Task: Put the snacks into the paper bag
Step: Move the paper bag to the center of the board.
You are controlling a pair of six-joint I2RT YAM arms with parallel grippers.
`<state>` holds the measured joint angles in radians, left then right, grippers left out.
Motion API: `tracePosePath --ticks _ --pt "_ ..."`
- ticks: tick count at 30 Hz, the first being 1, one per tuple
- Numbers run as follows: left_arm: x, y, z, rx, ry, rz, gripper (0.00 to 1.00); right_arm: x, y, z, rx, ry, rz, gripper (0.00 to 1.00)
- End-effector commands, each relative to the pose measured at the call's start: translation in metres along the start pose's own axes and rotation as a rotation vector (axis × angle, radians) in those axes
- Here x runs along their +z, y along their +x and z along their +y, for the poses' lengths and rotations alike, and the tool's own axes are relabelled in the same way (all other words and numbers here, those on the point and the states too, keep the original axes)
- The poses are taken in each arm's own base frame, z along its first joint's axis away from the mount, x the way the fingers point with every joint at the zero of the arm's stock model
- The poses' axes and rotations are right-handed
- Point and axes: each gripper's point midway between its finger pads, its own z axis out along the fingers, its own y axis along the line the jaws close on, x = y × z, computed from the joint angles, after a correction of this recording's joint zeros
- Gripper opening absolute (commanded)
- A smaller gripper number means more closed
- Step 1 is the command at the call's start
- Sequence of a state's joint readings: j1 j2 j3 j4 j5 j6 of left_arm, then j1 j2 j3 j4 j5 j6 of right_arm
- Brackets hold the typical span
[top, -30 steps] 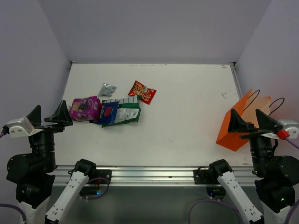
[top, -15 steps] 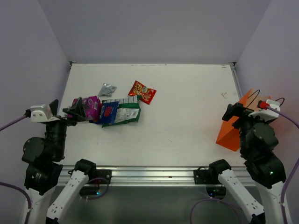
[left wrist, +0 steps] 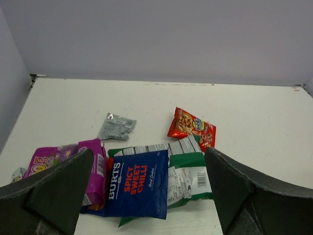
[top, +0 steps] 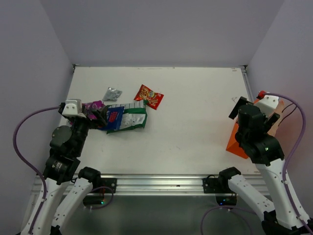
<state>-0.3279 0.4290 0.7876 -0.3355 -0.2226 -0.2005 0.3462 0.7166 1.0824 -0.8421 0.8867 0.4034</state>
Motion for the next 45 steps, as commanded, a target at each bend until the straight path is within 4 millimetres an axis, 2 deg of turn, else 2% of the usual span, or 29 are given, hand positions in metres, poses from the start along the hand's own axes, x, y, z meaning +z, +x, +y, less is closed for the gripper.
tracePosePath --ticks 1,3,7,12,14,16,19,26,28,33,37,45 --pt "0.009 0.008 -0.012 -0.032 0.059 -0.016 1.00 0.010 -0.011 0.001 0.088 0.079 -0.050 0.97" --pt "0.014 0.019 -0.012 -0.028 0.058 0.011 1.00 0.017 -0.010 0.002 0.073 0.110 -0.044 0.94" --pt "0.017 0.028 -0.011 -0.011 0.055 0.026 1.00 0.028 -0.004 0.005 0.049 0.140 -0.034 0.93" --pt "0.012 0.029 -0.006 -0.007 0.037 0.003 1.00 0.041 -0.001 0.001 0.024 0.170 -0.008 0.92" --pt "0.011 0.027 -0.005 -0.008 0.036 -0.008 1.00 0.048 0.001 -0.002 0.048 0.169 0.005 0.88" --pt "0.011 0.025 -0.005 -0.008 0.035 -0.014 1.00 0.054 0.007 0.003 0.057 0.146 0.021 0.87" --pt "0.011 0.027 -0.005 -0.006 0.034 -0.008 1.00 0.061 0.012 0.007 0.047 0.130 0.045 0.78" --pt "0.011 0.027 -0.005 -0.005 0.036 -0.006 1.00 0.065 0.009 0.026 -0.011 0.040 0.073 0.40" --pt "0.011 0.027 -0.005 -0.005 0.036 -0.008 1.00 0.065 0.006 0.035 -0.027 -0.013 0.074 0.26" --pt "0.013 0.028 -0.007 -0.005 0.044 -0.002 1.00 0.063 0.014 0.082 -0.101 -0.259 0.162 0.00" --pt "0.013 0.028 -0.007 -0.005 0.045 0.001 1.00 0.043 0.016 0.128 -0.106 -0.525 0.197 0.00" --pt "0.013 0.027 -0.007 -0.007 0.043 -0.004 1.00 0.003 0.015 0.185 -0.143 -0.779 0.179 0.00"
